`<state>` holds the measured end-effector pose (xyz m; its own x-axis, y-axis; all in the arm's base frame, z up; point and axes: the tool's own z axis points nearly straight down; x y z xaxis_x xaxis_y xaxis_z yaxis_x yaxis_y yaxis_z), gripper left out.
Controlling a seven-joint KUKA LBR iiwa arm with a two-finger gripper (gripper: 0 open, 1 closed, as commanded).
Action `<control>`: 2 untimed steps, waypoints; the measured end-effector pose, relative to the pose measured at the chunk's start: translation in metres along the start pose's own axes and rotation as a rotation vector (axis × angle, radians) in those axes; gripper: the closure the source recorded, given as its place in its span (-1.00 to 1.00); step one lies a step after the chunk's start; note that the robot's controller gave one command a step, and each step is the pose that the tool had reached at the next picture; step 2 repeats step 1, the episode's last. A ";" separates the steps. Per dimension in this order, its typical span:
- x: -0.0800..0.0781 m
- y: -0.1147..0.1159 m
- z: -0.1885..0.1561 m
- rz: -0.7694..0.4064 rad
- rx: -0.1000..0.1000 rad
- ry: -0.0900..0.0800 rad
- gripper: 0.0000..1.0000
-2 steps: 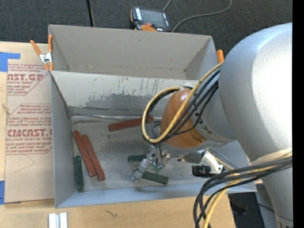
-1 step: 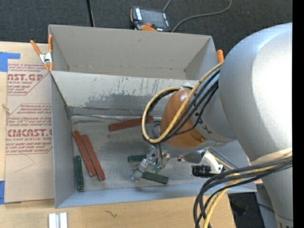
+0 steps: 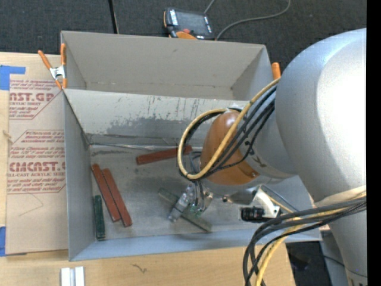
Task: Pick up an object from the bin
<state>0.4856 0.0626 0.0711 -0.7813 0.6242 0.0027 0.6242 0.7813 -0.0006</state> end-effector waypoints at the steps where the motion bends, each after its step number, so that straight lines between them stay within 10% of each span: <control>1: 0.000 0.001 -0.061 -0.001 -0.004 -0.006 1.00; 2: 0.000 0.001 -0.061 -0.001 -0.004 -0.006 1.00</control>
Offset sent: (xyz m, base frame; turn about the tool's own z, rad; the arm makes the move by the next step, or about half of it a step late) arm 0.0001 0.0001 0.0579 0.0000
